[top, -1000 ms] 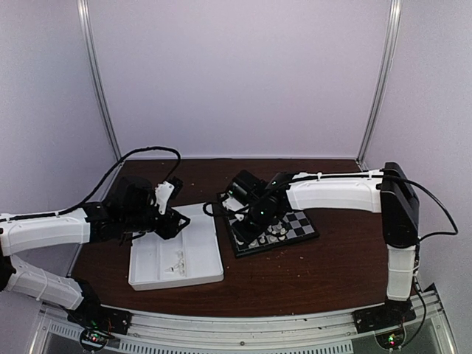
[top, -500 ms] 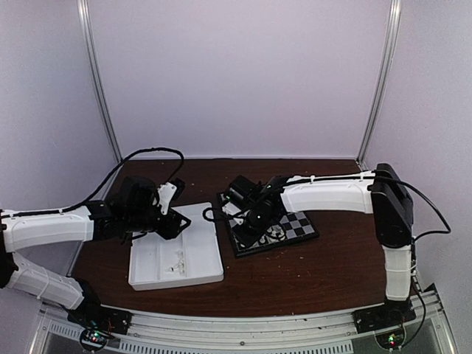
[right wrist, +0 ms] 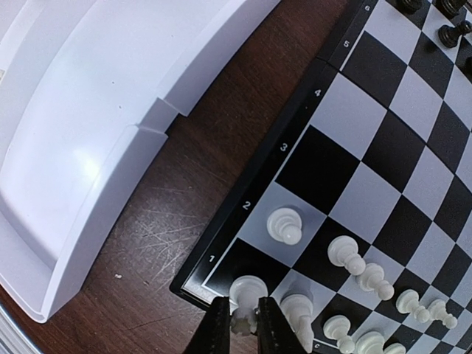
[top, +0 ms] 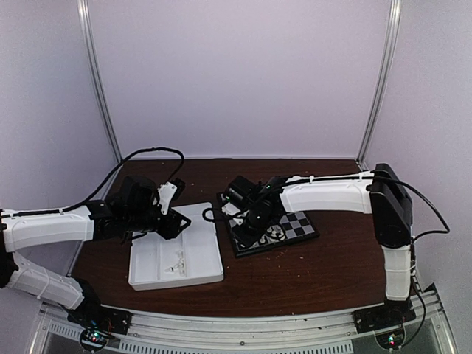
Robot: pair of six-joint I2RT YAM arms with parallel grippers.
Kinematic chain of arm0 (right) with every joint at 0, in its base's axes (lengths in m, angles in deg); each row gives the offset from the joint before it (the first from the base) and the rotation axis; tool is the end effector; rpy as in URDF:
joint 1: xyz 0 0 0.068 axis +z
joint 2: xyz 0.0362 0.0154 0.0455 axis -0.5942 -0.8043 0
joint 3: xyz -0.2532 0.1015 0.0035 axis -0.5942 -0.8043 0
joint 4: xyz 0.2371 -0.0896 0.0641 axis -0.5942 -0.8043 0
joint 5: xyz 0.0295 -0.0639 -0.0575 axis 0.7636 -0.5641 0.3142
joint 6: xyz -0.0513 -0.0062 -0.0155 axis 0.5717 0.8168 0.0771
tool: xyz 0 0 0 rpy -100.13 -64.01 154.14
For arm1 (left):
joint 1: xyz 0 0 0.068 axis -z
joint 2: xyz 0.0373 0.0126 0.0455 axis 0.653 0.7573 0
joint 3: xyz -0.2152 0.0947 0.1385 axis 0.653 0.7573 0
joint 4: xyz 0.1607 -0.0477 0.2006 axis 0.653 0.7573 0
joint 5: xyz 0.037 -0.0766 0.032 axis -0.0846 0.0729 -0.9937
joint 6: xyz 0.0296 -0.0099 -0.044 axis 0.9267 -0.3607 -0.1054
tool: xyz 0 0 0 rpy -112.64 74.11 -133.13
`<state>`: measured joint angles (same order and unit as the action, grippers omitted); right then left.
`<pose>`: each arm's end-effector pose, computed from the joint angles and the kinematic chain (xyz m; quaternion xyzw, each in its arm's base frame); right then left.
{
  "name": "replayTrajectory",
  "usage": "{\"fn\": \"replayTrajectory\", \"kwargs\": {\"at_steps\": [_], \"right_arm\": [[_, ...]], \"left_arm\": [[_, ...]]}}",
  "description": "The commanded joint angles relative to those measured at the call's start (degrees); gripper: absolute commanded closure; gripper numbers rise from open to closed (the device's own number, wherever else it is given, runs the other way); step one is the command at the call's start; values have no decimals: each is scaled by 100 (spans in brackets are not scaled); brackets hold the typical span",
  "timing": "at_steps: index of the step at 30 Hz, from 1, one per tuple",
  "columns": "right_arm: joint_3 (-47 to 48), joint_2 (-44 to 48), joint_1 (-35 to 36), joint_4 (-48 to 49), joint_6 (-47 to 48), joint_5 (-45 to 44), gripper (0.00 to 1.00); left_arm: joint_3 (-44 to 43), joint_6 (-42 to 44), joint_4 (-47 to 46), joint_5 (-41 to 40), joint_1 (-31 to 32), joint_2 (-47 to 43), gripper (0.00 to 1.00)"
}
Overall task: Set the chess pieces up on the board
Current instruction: Place the chess piece on the chessboard.
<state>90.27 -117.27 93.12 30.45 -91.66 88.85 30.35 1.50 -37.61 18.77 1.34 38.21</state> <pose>0.2350 0.3613 0.1912 -0.4025 0.8953 0.1274 0.1423 0.1923 -0.1732 0.2259 0.2051 0.8726 -0.2089 0.3911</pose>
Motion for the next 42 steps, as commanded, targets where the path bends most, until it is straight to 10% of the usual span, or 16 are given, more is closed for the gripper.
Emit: {"fn": "replayTrajectory", "kwargs": {"at_steps": [1,20,42], "right_arm": [[178,-132,33,28,40,-172,84],[264,-80,30,23,67,-235,67],[-399,1128,-358,-70,-203,-273,74]], "left_arm": [[-162,30,-74,-23,17,37,54],[-185,35,15,-25,17,27,54],[-171,-34,-1,51,17,73,54]]}}
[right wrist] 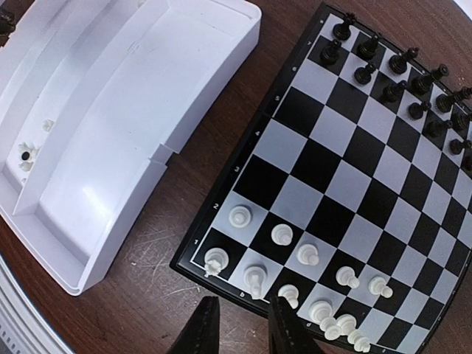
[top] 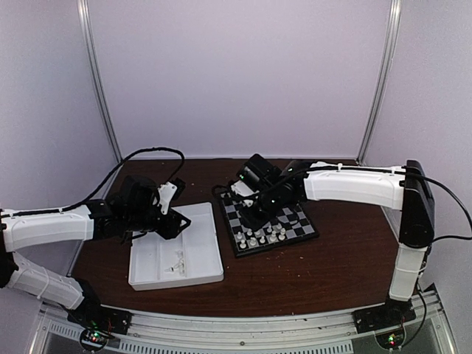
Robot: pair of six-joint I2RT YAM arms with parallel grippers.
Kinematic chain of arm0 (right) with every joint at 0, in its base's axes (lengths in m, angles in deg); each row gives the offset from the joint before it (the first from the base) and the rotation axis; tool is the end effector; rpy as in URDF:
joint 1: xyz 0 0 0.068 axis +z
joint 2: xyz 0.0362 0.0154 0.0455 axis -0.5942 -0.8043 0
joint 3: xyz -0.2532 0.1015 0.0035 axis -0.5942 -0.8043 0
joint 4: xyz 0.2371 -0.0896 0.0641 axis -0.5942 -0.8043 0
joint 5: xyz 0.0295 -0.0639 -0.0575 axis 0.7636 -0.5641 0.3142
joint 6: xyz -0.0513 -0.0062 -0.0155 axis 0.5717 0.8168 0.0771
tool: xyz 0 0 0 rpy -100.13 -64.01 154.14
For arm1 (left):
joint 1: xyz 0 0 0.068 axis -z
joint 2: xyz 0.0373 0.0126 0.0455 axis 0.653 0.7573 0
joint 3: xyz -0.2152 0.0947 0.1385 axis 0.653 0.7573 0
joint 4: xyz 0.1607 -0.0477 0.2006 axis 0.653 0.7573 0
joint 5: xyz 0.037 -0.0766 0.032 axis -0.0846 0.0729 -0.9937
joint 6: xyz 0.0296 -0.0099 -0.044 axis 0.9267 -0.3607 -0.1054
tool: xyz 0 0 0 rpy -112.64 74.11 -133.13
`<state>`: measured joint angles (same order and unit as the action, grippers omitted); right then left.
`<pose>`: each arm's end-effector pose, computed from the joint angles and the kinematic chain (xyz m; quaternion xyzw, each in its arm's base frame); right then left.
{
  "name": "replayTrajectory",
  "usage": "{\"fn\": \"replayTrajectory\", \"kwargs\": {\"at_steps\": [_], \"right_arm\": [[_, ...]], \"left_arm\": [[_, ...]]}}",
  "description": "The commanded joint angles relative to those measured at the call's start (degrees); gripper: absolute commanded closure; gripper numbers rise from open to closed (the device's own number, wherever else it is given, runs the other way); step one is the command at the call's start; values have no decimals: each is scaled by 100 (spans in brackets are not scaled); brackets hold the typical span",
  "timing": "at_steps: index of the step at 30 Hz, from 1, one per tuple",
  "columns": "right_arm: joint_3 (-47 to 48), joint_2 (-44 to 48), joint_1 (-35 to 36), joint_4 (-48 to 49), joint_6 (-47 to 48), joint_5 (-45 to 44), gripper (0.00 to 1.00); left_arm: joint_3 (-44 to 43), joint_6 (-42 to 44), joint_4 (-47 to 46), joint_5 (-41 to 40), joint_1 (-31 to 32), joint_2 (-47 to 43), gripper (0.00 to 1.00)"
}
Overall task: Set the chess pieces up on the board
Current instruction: Place the chess piece on the chessboard, then pick up the chess piece from the chessboard.
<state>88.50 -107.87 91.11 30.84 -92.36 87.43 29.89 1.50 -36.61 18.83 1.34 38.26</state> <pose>0.2361 0.3353 0.2481 -0.3743 0.8908 0.1516 0.2082 0.1922 -0.1732 0.2269 0.2058 0.8747 -0.2071 0.3868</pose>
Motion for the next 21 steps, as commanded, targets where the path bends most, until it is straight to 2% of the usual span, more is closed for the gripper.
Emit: {"fn": "replayTrajectory", "kwargs": {"at_steps": [1,21], "right_arm": [[-267,193,-191,-144,-140,-156,75],[-625,-104,-393,-116,-189,-182,77]], "left_arm": [[-131,-30,-112,47,17,76,54],[-187,-64,-94,56,17,189,54]]}}
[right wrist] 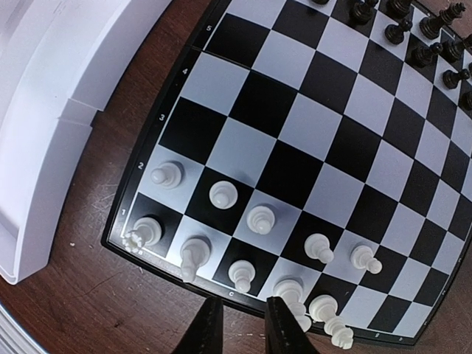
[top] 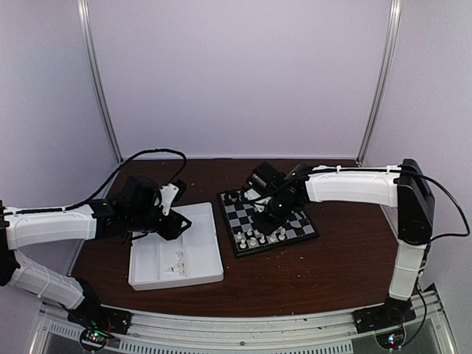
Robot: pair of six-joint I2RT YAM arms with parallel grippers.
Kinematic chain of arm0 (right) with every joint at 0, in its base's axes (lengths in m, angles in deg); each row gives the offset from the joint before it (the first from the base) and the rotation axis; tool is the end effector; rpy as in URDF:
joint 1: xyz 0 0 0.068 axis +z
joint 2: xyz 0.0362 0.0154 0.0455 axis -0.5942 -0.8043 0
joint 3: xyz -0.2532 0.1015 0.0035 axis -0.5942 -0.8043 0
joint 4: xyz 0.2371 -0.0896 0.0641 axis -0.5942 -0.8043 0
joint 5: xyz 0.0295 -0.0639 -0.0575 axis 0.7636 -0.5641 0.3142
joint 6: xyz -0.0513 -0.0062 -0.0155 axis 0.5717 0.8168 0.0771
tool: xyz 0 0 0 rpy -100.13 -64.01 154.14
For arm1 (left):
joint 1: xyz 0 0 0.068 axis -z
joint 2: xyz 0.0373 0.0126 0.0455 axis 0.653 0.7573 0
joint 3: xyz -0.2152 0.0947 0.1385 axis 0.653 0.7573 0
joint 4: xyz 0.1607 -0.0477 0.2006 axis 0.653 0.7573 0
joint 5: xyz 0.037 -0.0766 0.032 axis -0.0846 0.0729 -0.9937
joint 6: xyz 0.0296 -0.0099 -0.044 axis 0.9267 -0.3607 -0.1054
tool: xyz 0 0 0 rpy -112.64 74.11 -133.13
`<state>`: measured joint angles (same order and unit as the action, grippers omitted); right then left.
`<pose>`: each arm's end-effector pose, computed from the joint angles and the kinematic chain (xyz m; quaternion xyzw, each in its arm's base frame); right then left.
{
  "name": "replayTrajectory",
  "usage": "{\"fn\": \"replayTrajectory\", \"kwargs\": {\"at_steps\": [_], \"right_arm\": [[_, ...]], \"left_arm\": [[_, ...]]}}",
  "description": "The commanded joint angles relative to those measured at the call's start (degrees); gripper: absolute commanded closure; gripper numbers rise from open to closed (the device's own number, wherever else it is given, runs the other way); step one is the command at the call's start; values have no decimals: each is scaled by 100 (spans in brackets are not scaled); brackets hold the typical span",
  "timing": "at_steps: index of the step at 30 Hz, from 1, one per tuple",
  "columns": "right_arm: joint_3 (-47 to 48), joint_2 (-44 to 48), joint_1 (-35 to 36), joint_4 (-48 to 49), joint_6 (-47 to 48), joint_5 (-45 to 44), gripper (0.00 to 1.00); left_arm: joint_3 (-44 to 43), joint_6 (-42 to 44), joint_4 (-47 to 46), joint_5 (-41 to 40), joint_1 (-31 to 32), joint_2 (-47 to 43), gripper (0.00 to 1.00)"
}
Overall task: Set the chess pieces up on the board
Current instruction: Pick up the chess piece from the chessboard.
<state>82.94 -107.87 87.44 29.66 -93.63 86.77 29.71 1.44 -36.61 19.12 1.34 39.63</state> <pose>0.2482 0.3078 0.2181 -0.3381 0.9196 0.1131 0.1650 0.1944 -0.1754 0.2221 0.2075 0.8790 -0.2048 0.3774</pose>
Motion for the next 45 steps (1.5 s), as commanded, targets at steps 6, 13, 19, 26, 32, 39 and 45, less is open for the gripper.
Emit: {"fn": "replayTrajectory", "kwargs": {"at_steps": [6,13,19,26,32,39,45], "right_arm": [[-105,-195,-27,33,-53,-108,78],[-161,-313,-29,109,-56,-117,77],[-198,-407,-27,190,-71,-99,78],[-168,-486,-27,209,-45,-98,79],[-153,-518,-33,201,-39,-108,82],[-112,-464,-35,143,-18,-117,89],[74,-146,-37,-24,25,-213,91]], "left_arm": [[-203,-64,-91,27,17,87,54],[-239,-40,-74,27,17,124,54],[-253,-28,-72,27,17,142,54],[-264,-28,-66,27,17,146,54],[-292,-5,-36,27,17,146,54],[-282,-19,-38,27,17,186,54],[-271,-16,-33,27,17,147,54]]}}
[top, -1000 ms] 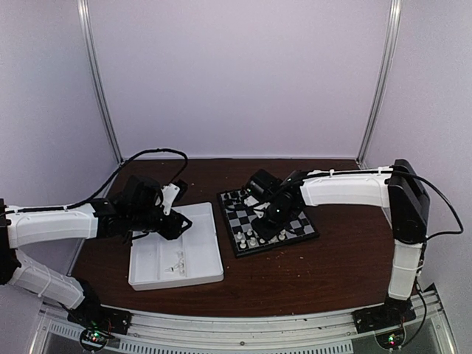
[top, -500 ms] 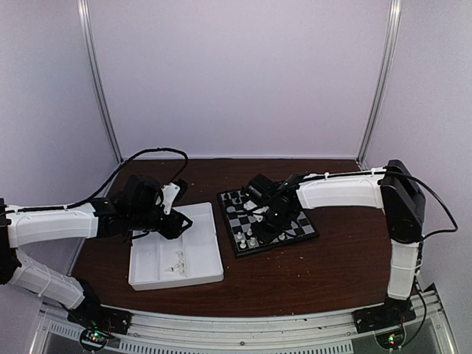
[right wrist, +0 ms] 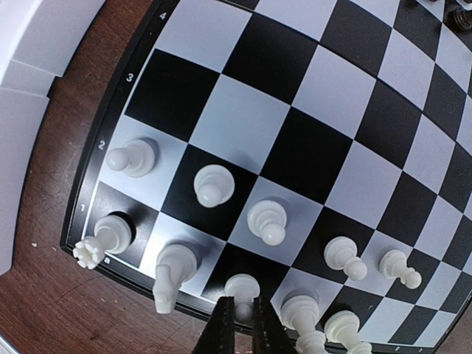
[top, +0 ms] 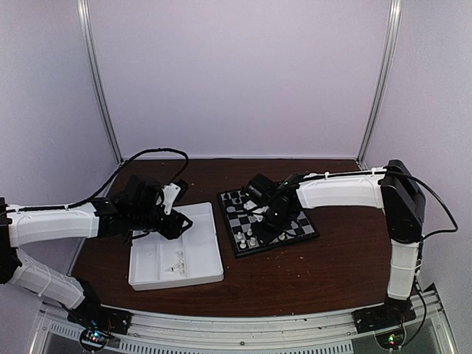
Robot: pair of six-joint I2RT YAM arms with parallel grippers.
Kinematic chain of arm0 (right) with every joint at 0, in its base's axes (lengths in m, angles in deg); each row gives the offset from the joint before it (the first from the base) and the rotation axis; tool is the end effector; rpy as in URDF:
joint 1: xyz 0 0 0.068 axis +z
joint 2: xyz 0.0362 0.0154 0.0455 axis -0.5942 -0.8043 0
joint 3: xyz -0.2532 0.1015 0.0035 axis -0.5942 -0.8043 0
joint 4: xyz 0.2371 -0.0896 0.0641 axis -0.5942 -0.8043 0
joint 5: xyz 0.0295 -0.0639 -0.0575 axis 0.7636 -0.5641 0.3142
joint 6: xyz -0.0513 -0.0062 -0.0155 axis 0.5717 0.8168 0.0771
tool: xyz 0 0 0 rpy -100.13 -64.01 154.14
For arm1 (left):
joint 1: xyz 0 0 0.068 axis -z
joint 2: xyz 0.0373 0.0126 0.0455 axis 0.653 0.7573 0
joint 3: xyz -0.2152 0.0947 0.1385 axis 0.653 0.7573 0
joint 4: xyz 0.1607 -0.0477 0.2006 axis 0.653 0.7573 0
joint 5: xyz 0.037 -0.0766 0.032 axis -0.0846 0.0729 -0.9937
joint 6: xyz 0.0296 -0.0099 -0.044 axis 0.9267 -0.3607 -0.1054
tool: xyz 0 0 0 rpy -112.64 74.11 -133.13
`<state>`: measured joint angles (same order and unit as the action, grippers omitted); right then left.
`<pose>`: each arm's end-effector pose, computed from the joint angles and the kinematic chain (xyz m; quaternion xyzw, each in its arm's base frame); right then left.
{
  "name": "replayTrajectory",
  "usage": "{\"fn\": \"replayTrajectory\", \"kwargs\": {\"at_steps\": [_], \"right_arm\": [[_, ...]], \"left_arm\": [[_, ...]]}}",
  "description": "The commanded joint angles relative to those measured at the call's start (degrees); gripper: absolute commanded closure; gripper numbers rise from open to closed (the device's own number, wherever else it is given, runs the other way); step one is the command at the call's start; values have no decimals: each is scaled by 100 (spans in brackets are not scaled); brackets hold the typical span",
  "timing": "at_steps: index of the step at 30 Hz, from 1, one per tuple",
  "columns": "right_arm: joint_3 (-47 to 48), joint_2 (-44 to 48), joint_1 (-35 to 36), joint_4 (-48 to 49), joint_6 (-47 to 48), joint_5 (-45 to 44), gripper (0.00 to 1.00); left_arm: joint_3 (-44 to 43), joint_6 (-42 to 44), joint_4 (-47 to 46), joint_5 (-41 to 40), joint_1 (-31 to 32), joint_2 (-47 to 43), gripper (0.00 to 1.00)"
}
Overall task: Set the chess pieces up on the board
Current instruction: Pick up the chess piece from the chessboard.
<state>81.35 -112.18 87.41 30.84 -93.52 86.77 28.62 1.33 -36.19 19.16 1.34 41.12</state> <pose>0.2510 0.3109 0.1826 -0.3408 0.9265 0.0922 0.1303 0.1981 -0.1788 0.2214 0.2075 0.8821 -0.2023 0.3714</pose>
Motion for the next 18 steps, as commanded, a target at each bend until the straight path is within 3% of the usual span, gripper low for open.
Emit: {"fn": "replayTrajectory", "kwargs": {"at_steps": [1,10,18], "right_arm": [[261,359,-46,-164,15,-251,91],[486,903,-290,-347,91,-206,91],[130,1119,-1006,-302,251,-183,91]], "left_arm": [[-165,-15,-71,23,17,-6,54],[-142,-36,-88,23,17,-15,54],[-146,-35,-88,23,16,1,54]]}}
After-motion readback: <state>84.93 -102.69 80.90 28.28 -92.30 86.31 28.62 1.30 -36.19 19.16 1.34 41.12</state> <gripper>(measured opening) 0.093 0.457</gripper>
